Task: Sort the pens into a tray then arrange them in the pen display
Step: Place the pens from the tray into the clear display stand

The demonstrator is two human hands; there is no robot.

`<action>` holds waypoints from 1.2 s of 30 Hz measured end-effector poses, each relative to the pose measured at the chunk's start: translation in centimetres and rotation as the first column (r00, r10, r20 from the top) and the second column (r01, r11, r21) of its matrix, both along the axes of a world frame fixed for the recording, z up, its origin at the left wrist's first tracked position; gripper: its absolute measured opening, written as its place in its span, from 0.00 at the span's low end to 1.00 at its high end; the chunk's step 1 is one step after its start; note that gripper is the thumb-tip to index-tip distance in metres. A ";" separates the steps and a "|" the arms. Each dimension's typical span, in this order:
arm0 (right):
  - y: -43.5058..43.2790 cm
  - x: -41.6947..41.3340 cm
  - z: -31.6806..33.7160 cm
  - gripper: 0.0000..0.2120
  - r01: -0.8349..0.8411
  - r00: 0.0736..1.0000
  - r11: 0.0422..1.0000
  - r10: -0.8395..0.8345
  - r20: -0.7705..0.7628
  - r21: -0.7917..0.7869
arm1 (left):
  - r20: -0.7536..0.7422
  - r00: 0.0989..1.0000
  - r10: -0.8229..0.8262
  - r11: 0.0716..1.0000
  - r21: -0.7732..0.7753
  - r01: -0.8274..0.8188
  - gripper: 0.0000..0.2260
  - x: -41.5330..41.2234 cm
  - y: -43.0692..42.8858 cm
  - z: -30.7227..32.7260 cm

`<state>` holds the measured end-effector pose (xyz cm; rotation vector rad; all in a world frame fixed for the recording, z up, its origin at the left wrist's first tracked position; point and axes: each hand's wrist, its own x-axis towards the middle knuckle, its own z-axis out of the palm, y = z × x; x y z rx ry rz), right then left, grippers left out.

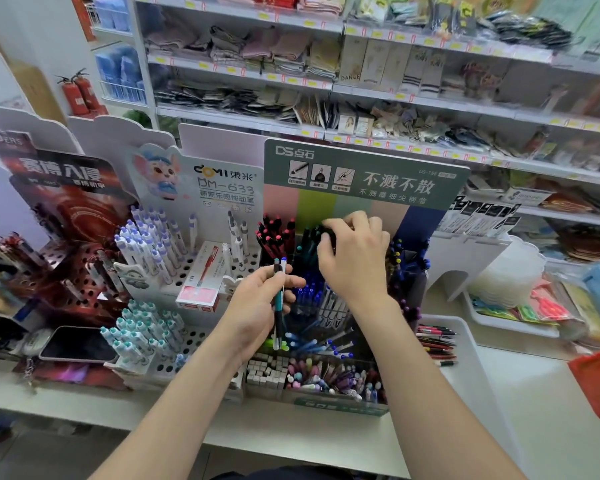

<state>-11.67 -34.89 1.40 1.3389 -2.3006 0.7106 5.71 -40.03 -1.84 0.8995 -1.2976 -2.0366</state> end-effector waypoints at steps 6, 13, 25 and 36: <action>2.2 4.3 -0.3 0.09 -0.318 0.755 0.941 0.327 0.568 -0.120 | -0.004 0.993 -0.115 0.977 -0.182 0.112 0.12 0.6 0.1 -0.2; 2.7 3.0 -0.6 0.07 0.186 0.529 0.835 0.359 0.769 -0.518 | 0.189 0.976 -0.112 0.957 -0.244 0.157 0.12 1.0 0.2 -1.0; 0.7 -0.5 -1.0 0.07 -0.224 0.951 0.929 0.274 0.142 -0.296 | 0.186 0.983 0.000 0.984 -0.178 0.034 0.18 -1.1 -0.5 -0.4; -0.4 -1.8 -1.7 0.13 0.059 0.994 0.989 -0.045 0.102 -0.134 | 0.059 0.998 0.013 0.998 -0.057 -0.010 0.13 0.0 -0.6 -0.6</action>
